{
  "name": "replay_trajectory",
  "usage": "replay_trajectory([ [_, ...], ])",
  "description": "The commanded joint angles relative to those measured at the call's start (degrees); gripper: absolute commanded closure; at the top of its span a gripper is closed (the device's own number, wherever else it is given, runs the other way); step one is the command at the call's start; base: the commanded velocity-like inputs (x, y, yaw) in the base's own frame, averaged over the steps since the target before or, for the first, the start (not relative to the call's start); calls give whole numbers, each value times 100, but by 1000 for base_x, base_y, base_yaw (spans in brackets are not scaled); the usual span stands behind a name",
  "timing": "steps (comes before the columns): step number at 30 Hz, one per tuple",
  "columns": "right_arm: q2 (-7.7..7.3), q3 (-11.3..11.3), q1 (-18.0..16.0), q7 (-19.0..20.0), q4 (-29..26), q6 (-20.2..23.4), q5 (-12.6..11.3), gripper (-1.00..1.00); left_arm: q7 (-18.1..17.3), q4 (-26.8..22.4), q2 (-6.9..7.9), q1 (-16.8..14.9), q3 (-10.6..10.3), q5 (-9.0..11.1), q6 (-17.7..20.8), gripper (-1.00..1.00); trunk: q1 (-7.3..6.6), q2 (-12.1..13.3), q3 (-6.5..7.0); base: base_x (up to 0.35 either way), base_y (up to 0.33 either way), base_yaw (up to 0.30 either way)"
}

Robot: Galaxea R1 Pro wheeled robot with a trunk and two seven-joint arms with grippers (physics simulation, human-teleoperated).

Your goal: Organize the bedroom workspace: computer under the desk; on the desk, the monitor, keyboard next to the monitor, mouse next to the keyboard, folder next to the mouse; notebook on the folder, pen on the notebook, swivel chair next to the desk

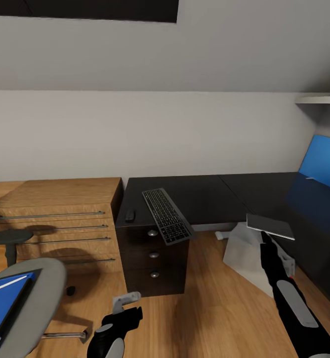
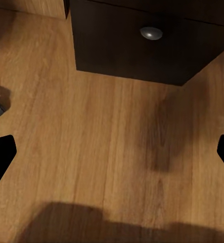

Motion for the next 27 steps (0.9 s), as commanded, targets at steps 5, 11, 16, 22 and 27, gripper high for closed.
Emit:
replay_trajectory([
  [5,90,1,-2,24,3,-159,-119,-100,54,-2,3,-4,-66,53,6,-100,-1,-3,-5,0,0,0],
  [11,243,-2,-1,20,5,-588,-246,-100,54,0,4,-4,-88,53,5,-100,-1,-3,-5,0,0,0],
  [16,314,-2,-2,21,9,-733,-258,-100,54,0,4,-4,-94,53,0,-100,-1,-3,-5,0,0,0],
  [22,368,-4,2,20,71,-779,-266,-100,54,0,4,-4,-96,52,-3,-100,-1,-3,-5,0,0,0],
  [27,383,5,3,20,117,-787,-271,-100,59,0,10,-4,-91,47,-10,-100,-1,-3,-5,0,0,0],
])
